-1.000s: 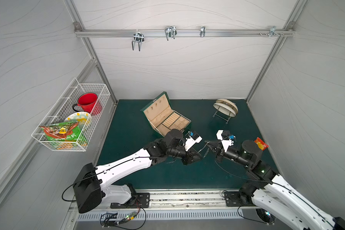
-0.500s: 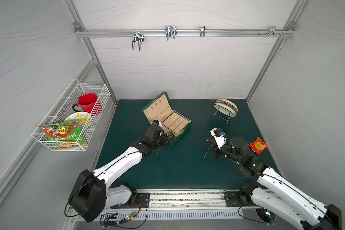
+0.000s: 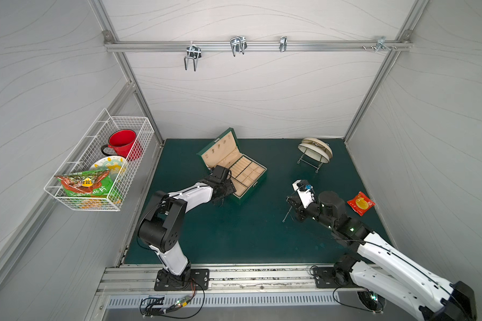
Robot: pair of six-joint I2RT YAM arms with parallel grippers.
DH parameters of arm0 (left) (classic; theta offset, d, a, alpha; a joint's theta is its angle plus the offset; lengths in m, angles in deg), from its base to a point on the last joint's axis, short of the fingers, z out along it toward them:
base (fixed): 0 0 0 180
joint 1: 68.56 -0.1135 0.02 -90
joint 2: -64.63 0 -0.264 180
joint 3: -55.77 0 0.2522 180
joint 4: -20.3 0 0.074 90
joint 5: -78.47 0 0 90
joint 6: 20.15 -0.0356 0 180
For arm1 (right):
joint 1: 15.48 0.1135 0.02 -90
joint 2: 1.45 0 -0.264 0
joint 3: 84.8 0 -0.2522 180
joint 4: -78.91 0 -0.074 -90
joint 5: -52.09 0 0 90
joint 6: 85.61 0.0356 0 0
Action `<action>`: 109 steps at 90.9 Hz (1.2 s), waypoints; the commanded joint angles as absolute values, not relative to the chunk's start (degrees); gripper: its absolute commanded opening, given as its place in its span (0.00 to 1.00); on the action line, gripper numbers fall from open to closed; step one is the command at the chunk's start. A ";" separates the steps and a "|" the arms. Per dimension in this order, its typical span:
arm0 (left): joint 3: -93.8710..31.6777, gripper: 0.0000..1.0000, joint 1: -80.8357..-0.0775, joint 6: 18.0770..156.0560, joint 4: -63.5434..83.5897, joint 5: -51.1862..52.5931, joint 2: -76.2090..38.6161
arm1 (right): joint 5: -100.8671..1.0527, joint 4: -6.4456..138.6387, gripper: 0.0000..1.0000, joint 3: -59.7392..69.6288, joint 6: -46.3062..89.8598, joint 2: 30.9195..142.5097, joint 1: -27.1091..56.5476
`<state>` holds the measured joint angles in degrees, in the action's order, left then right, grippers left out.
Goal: Put jewelry chain into jewelry box
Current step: Move the jewelry box to the center of the board.
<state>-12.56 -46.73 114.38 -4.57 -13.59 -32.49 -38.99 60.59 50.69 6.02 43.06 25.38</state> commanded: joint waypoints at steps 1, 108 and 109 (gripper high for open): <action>-12.15 0.45 -46.93 111.04 -6.27 -13.93 -32.69 | -39.35 61.91 0.00 51.26 6.35 43.11 25.49; -3.40 0.49 -35.36 51.18 8.69 -6.50 -2.38 | -44.79 48.82 0.00 44.70 7.16 36.70 25.56; -3.15 0.49 -35.34 49.70 9.90 -5.76 -2.80 | -44.95 49.07 0.00 44.74 7.05 36.78 25.56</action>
